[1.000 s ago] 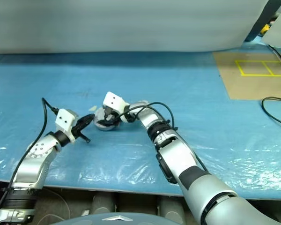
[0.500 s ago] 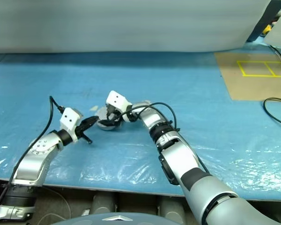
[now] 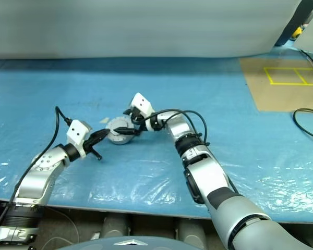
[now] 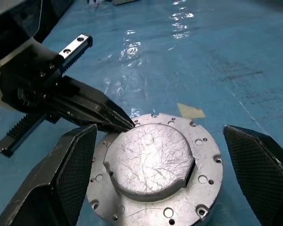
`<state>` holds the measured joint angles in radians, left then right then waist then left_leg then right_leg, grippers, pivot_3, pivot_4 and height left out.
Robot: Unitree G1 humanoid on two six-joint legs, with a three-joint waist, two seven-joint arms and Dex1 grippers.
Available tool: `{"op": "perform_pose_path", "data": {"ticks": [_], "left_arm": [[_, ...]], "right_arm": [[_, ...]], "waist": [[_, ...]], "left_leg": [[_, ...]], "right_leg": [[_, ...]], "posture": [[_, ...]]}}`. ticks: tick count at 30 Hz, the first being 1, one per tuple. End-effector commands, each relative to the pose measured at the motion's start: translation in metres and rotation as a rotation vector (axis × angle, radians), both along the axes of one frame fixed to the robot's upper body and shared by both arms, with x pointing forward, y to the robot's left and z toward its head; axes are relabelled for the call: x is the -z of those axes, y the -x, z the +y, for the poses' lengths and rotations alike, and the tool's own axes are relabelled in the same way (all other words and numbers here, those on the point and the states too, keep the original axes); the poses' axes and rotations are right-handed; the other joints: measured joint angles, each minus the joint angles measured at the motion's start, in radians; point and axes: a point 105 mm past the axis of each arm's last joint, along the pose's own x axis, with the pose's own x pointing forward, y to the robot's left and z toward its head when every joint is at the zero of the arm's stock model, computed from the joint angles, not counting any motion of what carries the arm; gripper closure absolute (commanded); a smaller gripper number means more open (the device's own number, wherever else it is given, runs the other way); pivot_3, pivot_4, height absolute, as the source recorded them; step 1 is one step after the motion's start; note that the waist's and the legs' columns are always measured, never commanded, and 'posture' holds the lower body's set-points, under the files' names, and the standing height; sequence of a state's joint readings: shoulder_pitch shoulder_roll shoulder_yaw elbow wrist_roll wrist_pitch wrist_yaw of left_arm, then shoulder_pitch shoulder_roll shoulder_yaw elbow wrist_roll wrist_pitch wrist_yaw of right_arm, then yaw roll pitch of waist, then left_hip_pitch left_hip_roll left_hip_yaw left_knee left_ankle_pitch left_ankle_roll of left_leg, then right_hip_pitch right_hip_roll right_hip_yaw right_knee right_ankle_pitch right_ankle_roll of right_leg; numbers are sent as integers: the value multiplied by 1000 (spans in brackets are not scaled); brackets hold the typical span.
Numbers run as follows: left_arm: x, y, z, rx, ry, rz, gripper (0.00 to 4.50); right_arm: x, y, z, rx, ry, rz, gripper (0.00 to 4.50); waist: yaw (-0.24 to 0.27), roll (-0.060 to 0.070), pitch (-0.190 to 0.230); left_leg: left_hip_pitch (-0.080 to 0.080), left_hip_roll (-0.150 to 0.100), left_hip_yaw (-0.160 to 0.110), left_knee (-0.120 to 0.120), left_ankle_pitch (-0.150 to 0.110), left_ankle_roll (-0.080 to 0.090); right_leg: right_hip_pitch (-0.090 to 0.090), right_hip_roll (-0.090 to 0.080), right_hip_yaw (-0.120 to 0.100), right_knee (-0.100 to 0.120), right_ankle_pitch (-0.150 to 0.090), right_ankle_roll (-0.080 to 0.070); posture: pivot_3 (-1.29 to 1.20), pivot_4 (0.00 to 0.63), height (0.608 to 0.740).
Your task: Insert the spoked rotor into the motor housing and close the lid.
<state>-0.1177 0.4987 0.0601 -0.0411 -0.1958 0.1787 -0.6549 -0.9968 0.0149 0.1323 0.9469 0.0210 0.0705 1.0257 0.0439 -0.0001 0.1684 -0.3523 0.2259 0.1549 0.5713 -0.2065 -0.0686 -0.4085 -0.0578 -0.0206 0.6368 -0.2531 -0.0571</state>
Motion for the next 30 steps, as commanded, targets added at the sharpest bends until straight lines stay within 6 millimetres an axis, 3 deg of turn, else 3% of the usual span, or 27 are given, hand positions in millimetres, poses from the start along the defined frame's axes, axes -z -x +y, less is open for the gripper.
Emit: {"op": "perform_pose_path", "data": {"ticks": [1, 4, 10, 18, 24, 27, 30], "left_arm": [[11, 2, -1, 17, -20, 40, 4500], [12, 2, 0, 17, -21, 39, 4500], [14, 3, 1, 17, -20, 38, 4500], [13, 2, 1, 19, -20, 30, 4500], [13, 1, 2, 16, -21, 24, 4500], [13, 0, 3, 13, -21, 20, 4500], [13, 0, 3, 11, -22, 17, 4500]], "right_arm": [[3, -18, -8, 169, 4, 61, 30], [16, -24, -15, 279, 10, 228, 30], [21, -23, -18, 361, -70, 523, 30], [34, 3, -13, 282, 23, 782, 30], [32, 15, 2, 251, -38, 937, 30], [22, 13, 7, 256, -179, 1045, 620], [21, 16, 10, 245, -211, 1106, 1565]], "waist": [[0, 0, 0], [0, 0, 0], [1, 1, 0], [2, 2, 0], [2, 3, 0], [2, 3, 0], [-1, 3, 0]], "left_leg": [[0, 0, 0, 0, 0, 0], [0, 0, 0, 0, 0, 0], [1, 0, 0, -2, 0, -1], [1, 0, 0, -3, 0, -1], [2, 0, 0, -6, 0, -1], [2, 0, 0, -6, 0, -1], [1, 0, 1, -7, 1, -1]], "right_leg": [[0, 0, 0, 0, 0, 0], [0, 0, 0, 0, 0, 0], [0, 0, 0, -1, 0, 0], [0, 0, 0, -3, 0, 0], [1, 0, 0, -5, 0, 0], [1, 0, 0, -5, 0, 0], [1, 0, -1, -7, 0, 0]], "posture": [[0, 150, 740], [0, 150, 740], [0, 150, 740], [0, 150, 740], [0, 150, 740], [0, 150, 740], [0, 150, 740]]}}
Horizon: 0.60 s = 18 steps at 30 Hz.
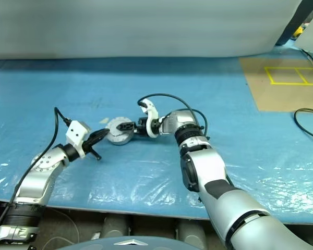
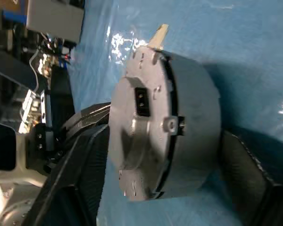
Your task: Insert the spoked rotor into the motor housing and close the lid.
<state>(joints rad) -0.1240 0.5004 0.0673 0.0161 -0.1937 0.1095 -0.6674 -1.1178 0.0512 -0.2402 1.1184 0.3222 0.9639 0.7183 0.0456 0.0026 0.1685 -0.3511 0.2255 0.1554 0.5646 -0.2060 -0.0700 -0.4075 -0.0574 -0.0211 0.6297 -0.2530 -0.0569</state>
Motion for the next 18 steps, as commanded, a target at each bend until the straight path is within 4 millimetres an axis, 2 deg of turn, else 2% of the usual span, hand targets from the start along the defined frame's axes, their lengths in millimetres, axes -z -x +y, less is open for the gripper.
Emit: {"op": "perform_pose_path", "data": {"ticks": [1, 7, 13, 15, 18], "left_arm": [[10, 2, -2, 10, -21, 38, 4500], [10, 1, 0, 2, -18, 36, 4500], [5, -2, 1, -29, 35, 18, 4500], [-11, -8, 12, -113, 164, -21, 4500], [-30, -12, 30, -232, 350, -69, 4500]], "right_arm": [[-13, 9, 19, -36, -110, 62, 1917], [-16, 13, 20, -45, -142, 97, 3386], [-3, 19, 19, -63, -77, 104, 3419], [-3, 16, 19, -39, -85, 91, 3419], [-13, 5, 17, 30, -154, 77, 3419]], "waist": [[-4, 0, 0], [-4, 0, 0], [-4, 0, 0], [-5, 0, 0], [-6, 0, 0]], "left_leg": [[0, 0, 0, -1, 0, 0], [-1, 1, 0, -3, 0, -1], [-1, 1, 0, -4, 0, -1], [-1, 1, 0, -4, 0, -1], [-1, 2, 0, -3, 0, -2]], "right_leg": [[0, 0, 0, -1, 0, 0], [0, 2, -2, -5, 0, 0], [0, 2, -1, -5, 0, 0], [0, 2, -1, -5, 0, 0], [0, 3, -1, -5, 0, 0]], "posture": [[0, 150, 740], [0, 150, 740], [0, 150, 740], [0, 150, 740], [0, 150, 740]]}}
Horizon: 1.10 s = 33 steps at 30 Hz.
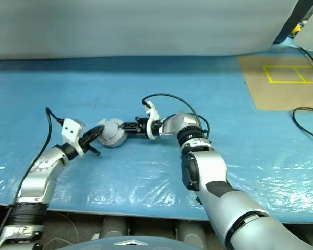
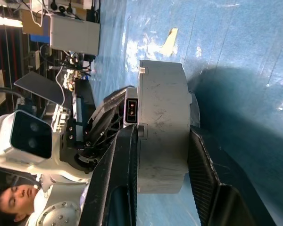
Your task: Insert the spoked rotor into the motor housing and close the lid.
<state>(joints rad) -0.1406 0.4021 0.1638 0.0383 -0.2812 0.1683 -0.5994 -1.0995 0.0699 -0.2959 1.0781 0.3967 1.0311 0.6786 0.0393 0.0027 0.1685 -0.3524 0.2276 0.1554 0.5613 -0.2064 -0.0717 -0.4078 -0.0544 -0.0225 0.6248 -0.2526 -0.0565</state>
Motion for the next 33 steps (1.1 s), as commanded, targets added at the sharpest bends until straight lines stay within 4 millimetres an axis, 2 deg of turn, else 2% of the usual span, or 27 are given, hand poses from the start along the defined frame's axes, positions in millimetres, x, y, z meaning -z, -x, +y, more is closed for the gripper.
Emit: {"op": "perform_pose_path", "data": {"ticks": [1, 4, 6, 9, 10, 13, 18, 21, 24, 33], "left_arm": [[-31, -4, 26, -138, 210, -81, 4500], [-36, -1, 44, -225, 359, -89, 4500], [-32, 5, 51, -263, 464, -67, 4500], [-29, 12, 44, -254, 599, -31, 4500], [-28, 13, 39, -242, 644, -23, 4326], [-34, 16, 26, -197, 801, -17, 3640], [-43, 15, 5, -128, 1048, 5, 1936], [-43, 15, -7, -106, 1097, 35, 938], [-33, 11, -10, -150, 1124, 92, 25], [-35, -3, -28, -100, 1144, 146, 25]], "right_arm": [[-11, -4, 9, 46, -88, -2, 3419], [-27, -16, 6, 124, -179, -8, 3419], [-40, -25, 3, 174, -244, -27, 3419], [-53, -33, 0, 231, -312, -33, 3419], [-56, -36, -1, 254, -326, -38, 3419], [-61, -42, -4, 304, -362, -47, 3419], [-70, -46, -3, 331, -416, -64, 3419], [-70, -45, -2, 328, -417, -71, 3419], [-76, -43, -1, 308, -456, -69, 3419], [-79, -23, 14, 160, -452, -109, 3419]], "waist": [[0, 0, 0], [2, 0, 0], [6, 0, 0], [11, -1, 0], [14, -1, 0], [25, -2, 1], [29, -3, 1], [28, -3, 1], [29, -3, 1], [29, -3, 1]], "left_leg": [[0, 1, 0, 0, 0, 0], [-1, 3, 0, 0, 0, -1], [-3, 3, 0, 1, -1, -1], [-10, 1, 0, 3, -1, -1], [-13, 1, 0, 3, 0, 0], [-18, 2, 0, 5, 2, 2], [-18, 4, 0, 5, 1, 2], [-18, 4, 0, 5, 1, 2], [-18, 4, 0, 5, 1, 2], [-20, 5, -1, 10, 1, 2]], "right_leg": [[0, 1, 0, 0, 0, 0], [-1, 3, 0, 0, 0, 0], [-2, 3, -1, -1, 0, 0], [-6, 1, -1, -1, 2, 4], [-8, 1, -1, -1, 3, 4], [-12, 1, -2, 0, 3, 5], [-13, 3, -3, 0, 3, 5], [-13, 3, -3, 0, 3, 5], [-13, 3, -3, 0, 4, 5], [-13, 3, -3, 1, 6, 9]], "posture": [[0, 150, 740], [0, 150, 740], [0, 150, 740], [0, 150, 740], [0, 150, 740], [0, 150, 740], [0, 150, 740], [0, 150, 740], [0, 150, 740], [0, 150, 740]]}}
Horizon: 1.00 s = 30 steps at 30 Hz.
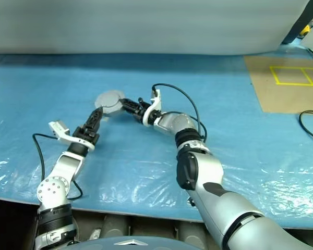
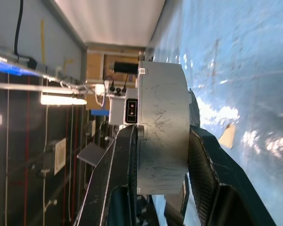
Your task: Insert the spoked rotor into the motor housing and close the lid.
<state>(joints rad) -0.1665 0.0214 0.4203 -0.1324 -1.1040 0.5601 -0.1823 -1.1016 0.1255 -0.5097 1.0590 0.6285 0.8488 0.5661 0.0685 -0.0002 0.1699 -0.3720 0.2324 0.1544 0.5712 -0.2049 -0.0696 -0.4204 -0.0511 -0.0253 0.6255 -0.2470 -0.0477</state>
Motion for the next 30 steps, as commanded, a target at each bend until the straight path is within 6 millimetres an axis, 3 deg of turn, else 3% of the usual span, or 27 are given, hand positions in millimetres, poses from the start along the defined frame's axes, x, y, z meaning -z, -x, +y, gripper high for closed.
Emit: {"op": "perform_pose_path", "data": {"ticks": [1, 7, 14, 27, 30], "left_arm": [[-9, -5, -7, 28, 13, -34, 25], [-17, -14, -13, 43, 88, -59, 25], [-20, -15, -1, -21, 166, -83, 1615], [-24, -22, -2, -48, 187, -84, 1751], [-25, -25, -1, -57, 219, -82, 1751]], "right_arm": [[-34, 9, 12, -85, -85, -116, 3419], [-30, 16, 15, -120, -76, -120, 3419], [-29, 15, 12, -108, -74, -125, 3419], [-28, 8, 12, -58, -64, -130, 3419], [-28, 5, 9, -33, -56, -135, 2369]], "waist": [[0, 0, 0], [2, 0, 0], [2, 0, 0], [3, 0, 0], [1, 0, 0]], "left_leg": [[0, 0, 0, 0, 0, 0], [0, 0, -1, 2, 0, 0], [-1, 0, -1, 3, 0, 0], [0, 0, -2, 7, 0, 0], [0, 0, -2, 8, 0, 0]], "right_leg": [[0, 0, 0, 0, 0, 0], [0, 0, 0, 1, 1, 1], [0, 0, 0, 2, 1, 1], [0, 0, 0, 8, 1, 1], [0, 0, 0, 9, 1, 1]], "posture": [[0, 150, 740], [0, 150, 740], [0, 150, 740], [0, 150, 740], [0, 150, 740]]}}
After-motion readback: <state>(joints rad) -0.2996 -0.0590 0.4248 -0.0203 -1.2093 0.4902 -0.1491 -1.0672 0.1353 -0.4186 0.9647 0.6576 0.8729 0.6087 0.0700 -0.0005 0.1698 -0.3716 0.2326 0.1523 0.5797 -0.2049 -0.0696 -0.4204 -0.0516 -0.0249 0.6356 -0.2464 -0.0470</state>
